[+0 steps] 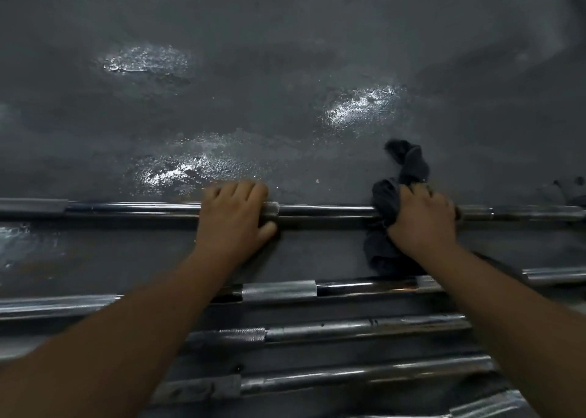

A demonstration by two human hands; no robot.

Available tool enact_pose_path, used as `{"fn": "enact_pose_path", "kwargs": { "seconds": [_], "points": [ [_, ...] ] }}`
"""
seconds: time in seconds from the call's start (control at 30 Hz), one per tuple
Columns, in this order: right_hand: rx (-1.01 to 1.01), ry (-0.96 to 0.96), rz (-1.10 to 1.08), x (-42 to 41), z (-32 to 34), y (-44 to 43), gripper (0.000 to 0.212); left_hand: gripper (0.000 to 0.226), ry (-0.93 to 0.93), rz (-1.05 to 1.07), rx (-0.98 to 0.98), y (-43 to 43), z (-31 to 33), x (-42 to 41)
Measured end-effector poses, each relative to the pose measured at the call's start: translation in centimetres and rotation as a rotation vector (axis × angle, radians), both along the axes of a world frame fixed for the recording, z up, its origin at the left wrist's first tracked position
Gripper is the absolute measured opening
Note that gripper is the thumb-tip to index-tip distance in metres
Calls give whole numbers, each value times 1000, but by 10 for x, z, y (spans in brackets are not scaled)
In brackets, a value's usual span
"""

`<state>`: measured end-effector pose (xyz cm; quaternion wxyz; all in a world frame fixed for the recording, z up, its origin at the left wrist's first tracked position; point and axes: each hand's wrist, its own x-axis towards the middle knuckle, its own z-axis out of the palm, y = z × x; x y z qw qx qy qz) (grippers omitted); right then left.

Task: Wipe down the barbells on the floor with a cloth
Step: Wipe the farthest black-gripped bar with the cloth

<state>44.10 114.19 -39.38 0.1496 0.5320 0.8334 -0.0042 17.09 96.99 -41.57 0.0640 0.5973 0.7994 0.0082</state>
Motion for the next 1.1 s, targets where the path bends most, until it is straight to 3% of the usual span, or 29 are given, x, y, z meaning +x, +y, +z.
{"fn": "enact_pose_path", "kwargs": {
  "seconds": [0.1, 0.2, 0.33, 0.5, 0.67, 0.77, 0.93, 1.1],
  "points": [
    [-6, 74, 117, -32, 8, -21, 50, 64, -30, -36, 63, -7, 1, -3],
    [-72, 162, 272, -97, 8, -66, 52, 76, -16, -129, -22, -28, 6, -2],
    [-63, 286, 237, -153, 3, -114, 51, 79, -31, -134, -43, -42, 5, 2],
    [-56, 343, 372, -90, -3, -82, 59, 76, -93, -54, -50, -40, -2, 9],
    [96, 199, 209, 28, 9, 11, 44, 75, -58, -37, -37, -1, -1, -12],
    [96, 102, 136, 46, 10, 51, 46, 78, -49, 27, -40, 36, 4, -30],
    [11, 90, -53, -22, 9, 66, 60, 81, -106, 127, -99, 79, 9, -48],
    [-43, 176, 168, -121, 13, -3, 59, 82, -131, 69, -128, 65, 27, -38]
  ]
}}
